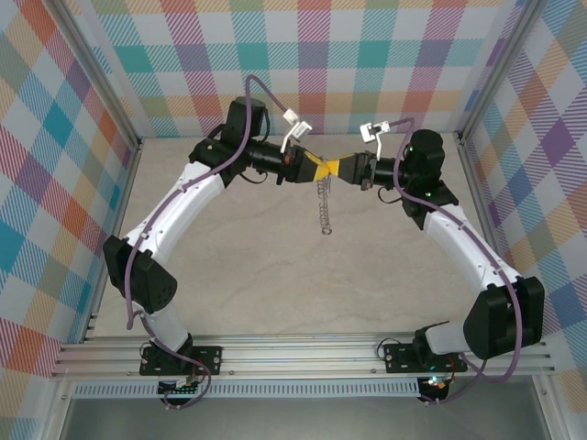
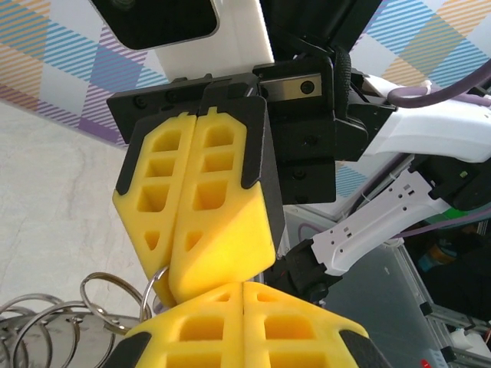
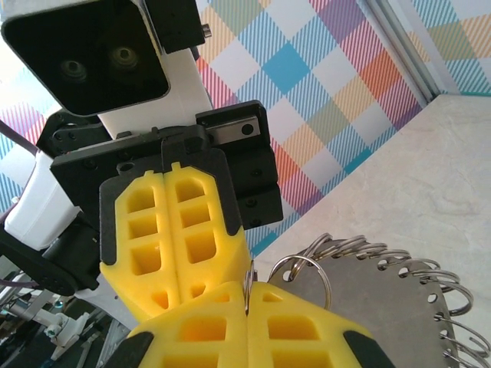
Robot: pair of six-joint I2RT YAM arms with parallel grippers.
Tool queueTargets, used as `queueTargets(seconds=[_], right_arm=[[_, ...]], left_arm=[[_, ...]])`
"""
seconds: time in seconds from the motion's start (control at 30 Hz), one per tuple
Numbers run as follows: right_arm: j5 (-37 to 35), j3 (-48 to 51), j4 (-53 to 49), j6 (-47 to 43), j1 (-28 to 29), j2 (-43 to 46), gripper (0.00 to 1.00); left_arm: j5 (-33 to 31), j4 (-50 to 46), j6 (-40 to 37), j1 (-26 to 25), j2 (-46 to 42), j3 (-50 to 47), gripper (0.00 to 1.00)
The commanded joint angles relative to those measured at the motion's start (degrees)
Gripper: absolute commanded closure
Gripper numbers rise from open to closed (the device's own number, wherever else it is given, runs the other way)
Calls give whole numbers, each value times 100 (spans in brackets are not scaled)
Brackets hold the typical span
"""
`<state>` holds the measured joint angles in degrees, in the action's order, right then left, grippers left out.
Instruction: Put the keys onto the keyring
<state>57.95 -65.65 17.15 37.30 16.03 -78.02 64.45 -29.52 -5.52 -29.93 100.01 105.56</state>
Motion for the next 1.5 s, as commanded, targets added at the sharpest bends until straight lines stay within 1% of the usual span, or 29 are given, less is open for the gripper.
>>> queueTargets(seconds=[0.0, 0.07, 0.17, 0.23, 0.3, 0.4, 0.53, 0.63, 0.77, 1.07, 1.23, 1.3, 1.47], right_arm=[[47, 36, 415, 119, -43, 190, 100], [41, 77, 420, 104, -41, 207, 100], [-11, 148, 383, 52, -54, 275, 100], [-32, 192, 373, 37, -73, 328, 100], [-67, 235, 380, 49, -84, 387, 100], [-55, 312, 549, 163, -83, 460, 100], [117, 411, 1184, 624, -85, 496, 100], [155, 447, 1416, 809, -83, 562, 100], [78, 548, 1667, 986, -83, 758, 100], [-171, 717, 1844, 1183, -83, 1041, 100], [-241, 786, 1856, 1231, -74, 1017, 100], [-251, 812, 2062, 1266, -66, 991, 100], [-256, 819, 2143, 1288, -41, 934, 100]], left_arm=[[1, 333, 162, -43, -261, -54, 100], [-130, 322, 178, -39, -284, -42, 100], [-253, 468, 271, 37, -378, -112, 81], [-303, 688, 402, 133, -508, -227, 72], [-371, 933, 568, 213, -627, -348, 65], [-483, 1263, 902, 243, -760, -522, 57], [-411, 1309, 1152, 247, -818, -557, 56], [-367, 1552, 1293, 249, -905, -664, 57], [-200, 1621, 1351, 249, -940, -695, 58], [40, 1851, 1382, 177, -947, -817, 59], [86, 1944, 1395, 128, -965, -831, 60], [93, 1954, 1402, 111, -974, -831, 60], [105, 1976, 1410, 41, -950, -823, 60]])
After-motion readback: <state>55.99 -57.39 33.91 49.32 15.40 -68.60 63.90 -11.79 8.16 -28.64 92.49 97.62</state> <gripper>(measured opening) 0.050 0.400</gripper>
